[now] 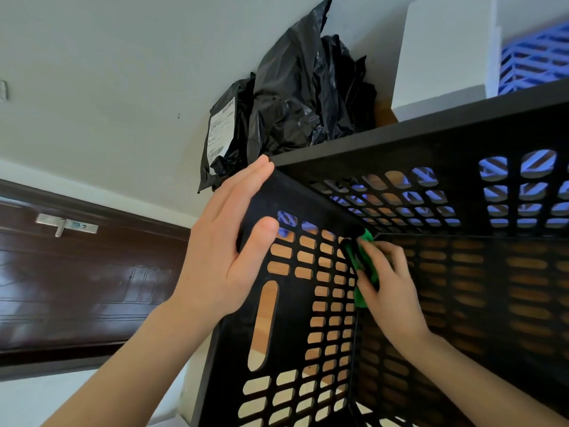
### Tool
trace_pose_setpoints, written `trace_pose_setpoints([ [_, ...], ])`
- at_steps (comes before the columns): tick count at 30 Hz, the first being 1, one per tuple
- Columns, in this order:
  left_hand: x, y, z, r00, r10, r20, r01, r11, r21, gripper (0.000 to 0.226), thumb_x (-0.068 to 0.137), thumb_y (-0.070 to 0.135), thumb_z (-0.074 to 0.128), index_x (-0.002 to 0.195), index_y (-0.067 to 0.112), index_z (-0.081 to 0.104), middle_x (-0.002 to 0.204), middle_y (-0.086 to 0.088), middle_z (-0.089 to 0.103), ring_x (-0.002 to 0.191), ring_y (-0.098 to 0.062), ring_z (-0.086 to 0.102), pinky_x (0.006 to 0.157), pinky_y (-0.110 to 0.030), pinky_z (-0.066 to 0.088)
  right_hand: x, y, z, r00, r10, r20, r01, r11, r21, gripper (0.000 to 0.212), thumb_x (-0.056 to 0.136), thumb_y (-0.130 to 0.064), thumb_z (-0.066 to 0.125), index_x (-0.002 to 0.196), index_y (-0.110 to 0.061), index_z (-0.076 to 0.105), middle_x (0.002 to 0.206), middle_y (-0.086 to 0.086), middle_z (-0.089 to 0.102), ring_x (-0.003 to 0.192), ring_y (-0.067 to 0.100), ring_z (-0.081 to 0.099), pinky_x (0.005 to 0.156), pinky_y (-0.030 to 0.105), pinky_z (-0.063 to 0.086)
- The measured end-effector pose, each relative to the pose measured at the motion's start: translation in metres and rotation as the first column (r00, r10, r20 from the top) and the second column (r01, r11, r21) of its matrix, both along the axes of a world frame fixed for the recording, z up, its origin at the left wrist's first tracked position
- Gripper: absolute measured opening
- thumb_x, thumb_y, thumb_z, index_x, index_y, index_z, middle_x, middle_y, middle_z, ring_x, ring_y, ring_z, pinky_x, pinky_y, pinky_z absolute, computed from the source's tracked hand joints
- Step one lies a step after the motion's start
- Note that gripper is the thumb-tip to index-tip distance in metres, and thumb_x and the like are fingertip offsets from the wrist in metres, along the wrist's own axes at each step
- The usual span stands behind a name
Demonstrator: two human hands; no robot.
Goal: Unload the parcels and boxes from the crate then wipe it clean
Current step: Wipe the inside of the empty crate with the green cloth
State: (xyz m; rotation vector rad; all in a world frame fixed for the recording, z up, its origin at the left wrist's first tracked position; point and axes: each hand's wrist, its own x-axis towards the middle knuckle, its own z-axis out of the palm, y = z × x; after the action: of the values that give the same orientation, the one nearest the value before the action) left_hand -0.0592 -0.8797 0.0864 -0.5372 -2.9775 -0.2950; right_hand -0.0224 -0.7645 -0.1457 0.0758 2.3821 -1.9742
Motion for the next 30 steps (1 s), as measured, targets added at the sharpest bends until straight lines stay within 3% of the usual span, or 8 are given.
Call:
trace_pose_setpoints([
  [5, 0.000, 0.000, 0.000, 1.000, -0.005, 0.003, 0.005, 1.000, -0.001, 0.052, 0.099, 0.040, 0.033, 0.147, 0.020, 0.040, 0.150, 0.008, 0.043, 0.140, -0.008, 0.037, 0.111, -0.023, 0.034, -0.010, -0.008, 0.045, 0.989, -0.099, -0.107, 0.077, 0.979, -0.188, 0.056, 0.083, -0.001, 0.064, 0.135, -0.018, 0.051, 0.133, -0.002, 0.043, 0.127, 0.011, 0.042, 0.105, 0.038, 0.045],
  [12, -0.002, -0.002, 0.000, 0.999, -0.054, -0.005, 0.054, 0.999, -0.004, 0.051, 0.101, 0.040, 0.032, 0.145, 0.015, 0.041, 0.149, 0.001, 0.044, 0.139, -0.013, 0.040, 0.111, -0.031, 0.036, -0.015, -0.017, 0.109, 0.839, -0.097, -0.536, -0.049, 0.967, -0.252, 0.061, 0.079, 0.002, 0.065, 0.135, -0.018, 0.052, 0.134, 0.002, 0.043, 0.128, 0.018, 0.042, 0.108, 0.028, 0.036],
  [15, 0.000, -0.001, 0.000, 0.999, -0.037, -0.008, 0.037, 0.999, -0.014, 0.055, 0.101, 0.046, 0.030, 0.146, 0.015, 0.042, 0.150, 0.003, 0.044, 0.139, -0.012, 0.039, 0.111, -0.027, 0.034, -0.009, -0.014, 0.080, 0.869, -0.017, -0.495, -0.064, 0.987, -0.146, 0.063, 0.079, -0.001, 0.066, 0.137, -0.020, 0.050, 0.137, 0.001, 0.040, 0.131, 0.018, 0.040, 0.110, 0.032, 0.037],
  [19, 0.001, 0.000, 0.000, 1.000, -0.009, 0.000, 0.009, 1.000, -0.004, 0.053, 0.100, 0.041, 0.032, 0.146, 0.017, 0.042, 0.150, 0.006, 0.043, 0.140, -0.010, 0.037, 0.111, -0.026, 0.034, 0.004, -0.002, 0.020, 0.977, 0.033, -0.211, -0.045, 0.998, -0.053, 0.063, 0.080, 0.002, 0.067, 0.137, -0.020, 0.050, 0.136, 0.000, 0.042, 0.129, 0.016, 0.042, 0.105, 0.042, 0.044],
  [21, 0.001, 0.001, 0.001, 1.000, -0.006, 0.002, 0.006, 1.000, -0.008, 0.052, 0.099, 0.040, 0.032, 0.145, 0.017, 0.042, 0.150, 0.007, 0.043, 0.140, -0.009, 0.037, 0.111, -0.028, 0.035, 0.007, 0.003, 0.004, 0.999, 0.035, -0.037, -0.037, 0.998, -0.051, 0.062, 0.083, 0.000, 0.066, 0.138, -0.021, 0.047, 0.134, -0.002, 0.043, 0.126, 0.010, 0.042, 0.106, 0.041, 0.044],
  [23, 0.001, 0.001, 0.001, 1.000, -0.008, 0.002, 0.008, 1.000, -0.008, 0.052, 0.099, 0.039, 0.033, 0.145, 0.017, 0.043, 0.150, 0.006, 0.043, 0.140, -0.010, 0.037, 0.111, -0.030, 0.035, 0.006, 0.002, 0.004, 0.999, 0.022, 0.031, -0.021, 0.998, -0.058, 0.060, 0.085, -0.002, 0.065, 0.139, -0.020, 0.046, 0.132, -0.003, 0.043, 0.124, 0.008, 0.042, 0.107, 0.039, 0.043],
  [27, 0.000, 0.000, 0.001, 1.000, -0.016, -0.001, 0.016, 1.000, -0.011, 0.053, 0.099, 0.040, 0.032, 0.145, 0.015, 0.043, 0.151, 0.005, 0.042, 0.140, -0.010, 0.037, 0.111, -0.032, 0.035, 0.002, -0.004, 0.038, 0.997, -0.046, -0.064, 0.035, 0.986, -0.163, 0.058, 0.084, 0.000, 0.065, 0.137, -0.019, 0.049, 0.132, -0.004, 0.043, 0.126, 0.008, 0.042, 0.107, 0.033, 0.043],
  [30, 0.000, 0.000, 0.001, 0.999, -0.033, -0.010, 0.033, 0.999, -0.012, 0.053, 0.100, 0.040, 0.032, 0.144, 0.013, 0.044, 0.151, 0.003, 0.042, 0.140, -0.011, 0.038, 0.111, -0.033, 0.036, 0.000, -0.006, 0.080, 0.957, -0.057, -0.284, -0.020, 0.965, -0.263, 0.060, 0.081, 0.001, 0.066, 0.135, -0.020, 0.051, 0.133, -0.004, 0.043, 0.128, 0.007, 0.041, 0.109, 0.024, 0.038],
])
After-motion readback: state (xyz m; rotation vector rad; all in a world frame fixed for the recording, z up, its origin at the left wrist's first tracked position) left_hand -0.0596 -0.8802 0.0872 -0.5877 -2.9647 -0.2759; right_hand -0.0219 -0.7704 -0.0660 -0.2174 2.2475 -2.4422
